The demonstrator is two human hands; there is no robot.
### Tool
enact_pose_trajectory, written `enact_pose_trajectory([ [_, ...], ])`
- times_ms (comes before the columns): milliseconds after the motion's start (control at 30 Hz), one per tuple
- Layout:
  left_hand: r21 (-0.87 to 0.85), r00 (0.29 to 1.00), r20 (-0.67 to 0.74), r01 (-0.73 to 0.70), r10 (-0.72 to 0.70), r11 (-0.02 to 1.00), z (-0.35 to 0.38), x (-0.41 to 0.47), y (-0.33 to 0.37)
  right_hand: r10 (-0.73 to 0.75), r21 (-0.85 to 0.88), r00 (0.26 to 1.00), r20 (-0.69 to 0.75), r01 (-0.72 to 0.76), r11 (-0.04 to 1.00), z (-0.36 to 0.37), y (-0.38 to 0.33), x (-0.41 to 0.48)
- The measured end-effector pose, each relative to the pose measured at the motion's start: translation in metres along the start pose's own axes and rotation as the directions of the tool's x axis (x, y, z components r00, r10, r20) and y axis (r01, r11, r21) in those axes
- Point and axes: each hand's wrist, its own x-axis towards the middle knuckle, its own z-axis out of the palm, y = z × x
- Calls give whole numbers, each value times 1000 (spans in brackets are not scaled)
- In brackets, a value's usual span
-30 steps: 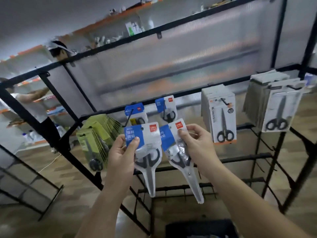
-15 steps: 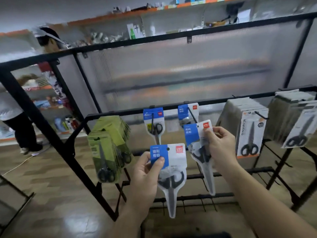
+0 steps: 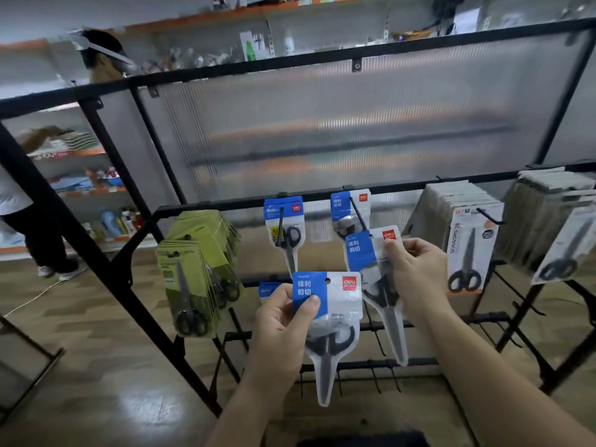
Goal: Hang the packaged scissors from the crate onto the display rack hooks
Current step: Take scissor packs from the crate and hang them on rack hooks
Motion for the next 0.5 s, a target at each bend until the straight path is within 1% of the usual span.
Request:
enact_pose_trajectory([
  [200,64,995,-95,-8,14,998,24,-8,1,16,50,998,57,-19,999,0,0,13],
  [300,84,990,-141,-14,26,996,34,-13,0,31,64,990,140,-41,997,3,6,23],
  [433,87,981,-190,-14,31,996,50,-16,-4,99,-3,967,236,-101,995,21,16,65],
  [500,100,978,-204,-18,38,995,59,-15,-6,89,-102,964,251,-65,993,29,12,90],
])
